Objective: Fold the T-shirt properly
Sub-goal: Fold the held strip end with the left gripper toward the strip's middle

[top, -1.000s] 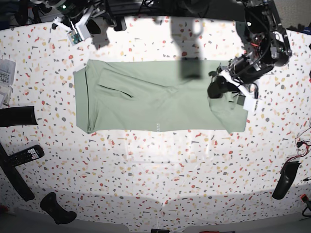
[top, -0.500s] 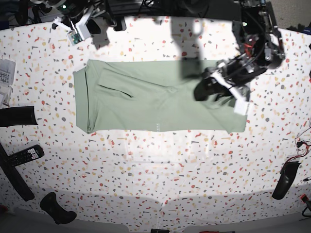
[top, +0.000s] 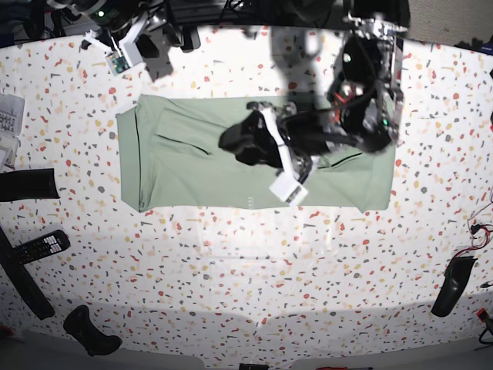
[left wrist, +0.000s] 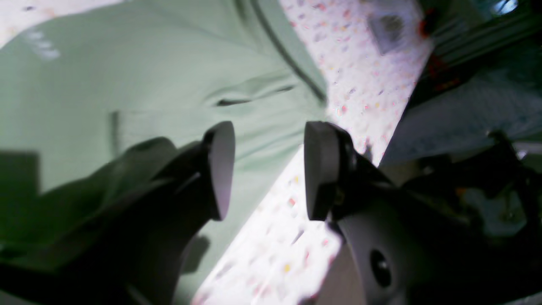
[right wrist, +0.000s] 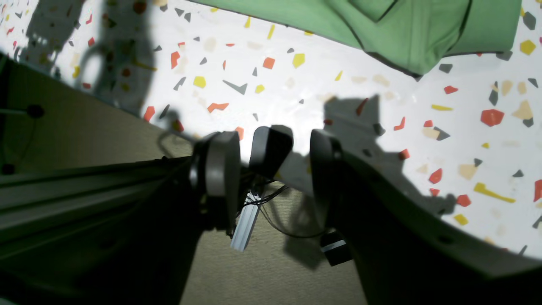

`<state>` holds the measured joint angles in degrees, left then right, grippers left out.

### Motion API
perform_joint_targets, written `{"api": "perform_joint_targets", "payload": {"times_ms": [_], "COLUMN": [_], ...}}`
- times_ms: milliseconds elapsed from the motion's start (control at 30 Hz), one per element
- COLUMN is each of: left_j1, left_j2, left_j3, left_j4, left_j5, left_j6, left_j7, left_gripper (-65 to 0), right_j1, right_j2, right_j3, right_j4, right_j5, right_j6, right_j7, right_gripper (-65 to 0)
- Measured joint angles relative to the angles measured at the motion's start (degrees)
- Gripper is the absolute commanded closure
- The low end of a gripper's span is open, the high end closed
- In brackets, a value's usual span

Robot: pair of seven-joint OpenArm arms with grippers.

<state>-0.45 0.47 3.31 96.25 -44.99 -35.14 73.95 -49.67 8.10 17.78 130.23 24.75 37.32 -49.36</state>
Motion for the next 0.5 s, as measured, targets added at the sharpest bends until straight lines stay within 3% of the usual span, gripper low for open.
{"api": "perform_joint_targets", "payload": {"times_ms": [67,233,467,500], "left_j1": [-1.9,-4.5,-4.2,-3.8], "left_j2": [0.0,0.2,0.5,0.5], "left_j3": [-3.3,-15.8,-28.5,-29.4], "left_j4": [0.0,1.4,3.3,3.3], "left_j5": [0.1,1.9,3.6,5.5], "left_j6": [0.3,6.3,6.8,9.7], "left_j7": [3.3,-0.2,0.0,-0.1], "left_gripper": [-24.7,-24.8,-24.8,-24.8], "right_j1": [0.0,0.0,0.0,0.0], "right_j2": [0.0,0.2,0.2,0.2], "right_j3": [0.0,0.0,0.0,0.0], "right_j4": [0.0,0.0,0.0,0.0], "right_j5": [0.0,0.0,0.0,0.0], "right_j6": [0.0,0.0,0.0,0.0], "right_j7": [0.0,0.0,0.0,0.0], "right_gripper": [-26.1,-26.1,-26.1,-26.1]}}
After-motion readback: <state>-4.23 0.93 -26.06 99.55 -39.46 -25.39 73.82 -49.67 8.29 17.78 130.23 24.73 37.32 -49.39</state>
